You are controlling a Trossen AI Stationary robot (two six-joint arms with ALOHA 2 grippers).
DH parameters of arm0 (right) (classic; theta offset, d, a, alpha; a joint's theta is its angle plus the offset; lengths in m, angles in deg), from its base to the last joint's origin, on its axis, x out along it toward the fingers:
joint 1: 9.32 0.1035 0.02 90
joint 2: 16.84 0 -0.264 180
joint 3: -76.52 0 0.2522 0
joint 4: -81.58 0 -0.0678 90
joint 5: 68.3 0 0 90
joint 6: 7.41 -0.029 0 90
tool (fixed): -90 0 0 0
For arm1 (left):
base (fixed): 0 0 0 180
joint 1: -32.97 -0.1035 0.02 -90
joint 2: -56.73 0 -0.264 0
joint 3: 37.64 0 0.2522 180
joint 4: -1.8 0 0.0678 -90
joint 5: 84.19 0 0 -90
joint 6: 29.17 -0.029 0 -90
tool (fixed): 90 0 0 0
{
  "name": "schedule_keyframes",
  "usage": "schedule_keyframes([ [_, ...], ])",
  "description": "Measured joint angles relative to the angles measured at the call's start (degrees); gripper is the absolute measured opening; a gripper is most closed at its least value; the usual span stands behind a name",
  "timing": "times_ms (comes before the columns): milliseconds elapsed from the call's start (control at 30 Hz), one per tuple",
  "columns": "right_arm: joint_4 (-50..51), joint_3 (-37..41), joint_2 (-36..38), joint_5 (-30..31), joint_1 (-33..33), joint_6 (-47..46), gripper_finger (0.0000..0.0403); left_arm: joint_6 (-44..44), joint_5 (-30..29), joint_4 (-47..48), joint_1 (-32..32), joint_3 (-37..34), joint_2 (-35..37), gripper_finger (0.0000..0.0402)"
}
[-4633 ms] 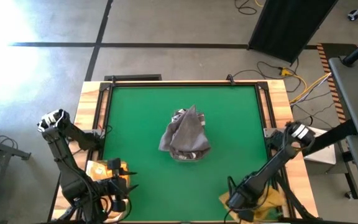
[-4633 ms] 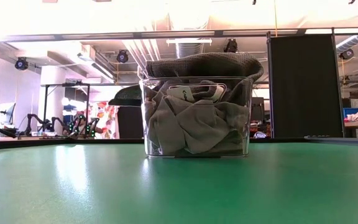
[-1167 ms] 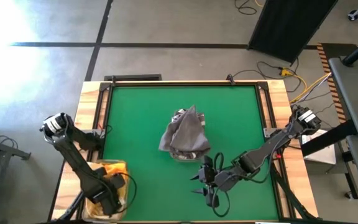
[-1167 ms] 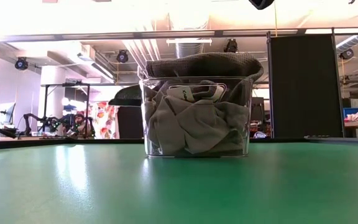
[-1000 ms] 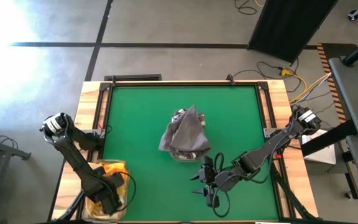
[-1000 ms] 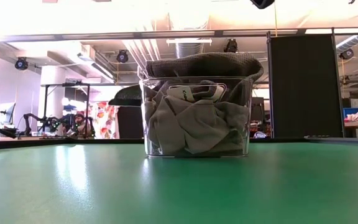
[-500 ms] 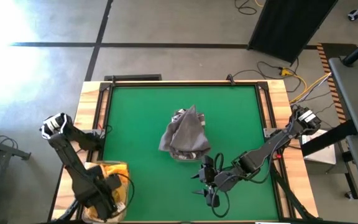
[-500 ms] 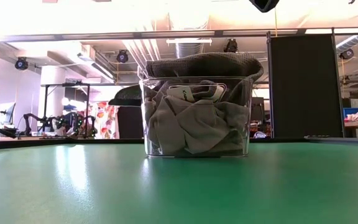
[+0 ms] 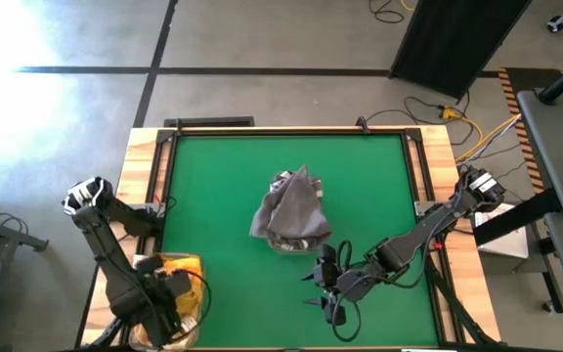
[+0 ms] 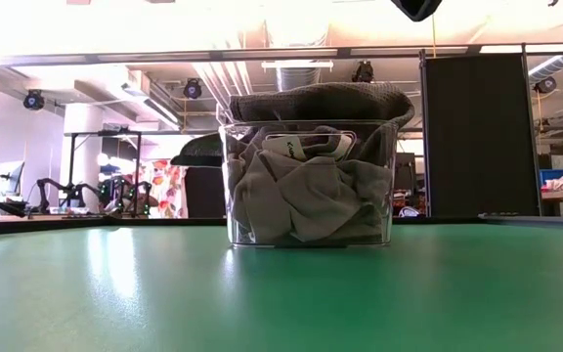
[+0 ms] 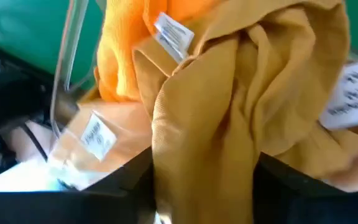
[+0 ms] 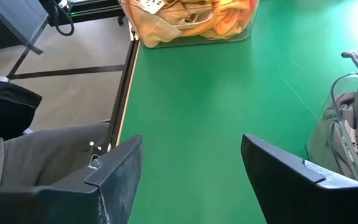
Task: Sort towels by color in basket
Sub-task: Put the yellow towel into the bottom transparent bin
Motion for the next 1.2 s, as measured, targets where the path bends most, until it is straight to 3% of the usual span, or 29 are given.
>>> schedule_keyframes([
  [100,0.1,0.26,0.0,0.0,0.0,0.01,0.0255,-2.78,-0.81,-5.95,0.09,-4.07,0.07,0.0128],
  [233,0.37,0.81,0.0,0.0,0.0,-0.04,0.0251,-6.78,0.47,-19.99,0.07,-13.09,0.07,0.003],
  [300,0.38,0.96,-0.02,0.0,0.0,-0.06,0.0253,-6.77,2.58,-26.94,0.07,-17.98,0.07,0.0012],
  [433,0.34,1.04,-0.04,0.0,0.0,-0.1,0.0263,-3.92,5.34,-36.23,0.0,-25.47,0.16,0.0039],
  [667,0.25,0.37,-0.04,-0.02,-0.35,-0.1,0.0282,-0.34,5.83,-36.02,0.02,-27.44,1.15,0.0084],
  [1033,0.27,-0.14,-0.04,-0.02,-0.26,1.38,0.0304,5.08,4.73,-34.17,0.48,-19.44,3.25,0.02],
  [1200,0.3,-0.14,-0.04,-0.04,-0.24,2.18,0.0313,6.17,11.46,-26.3,-0.1,-14.24,3.39,0.0237],
])
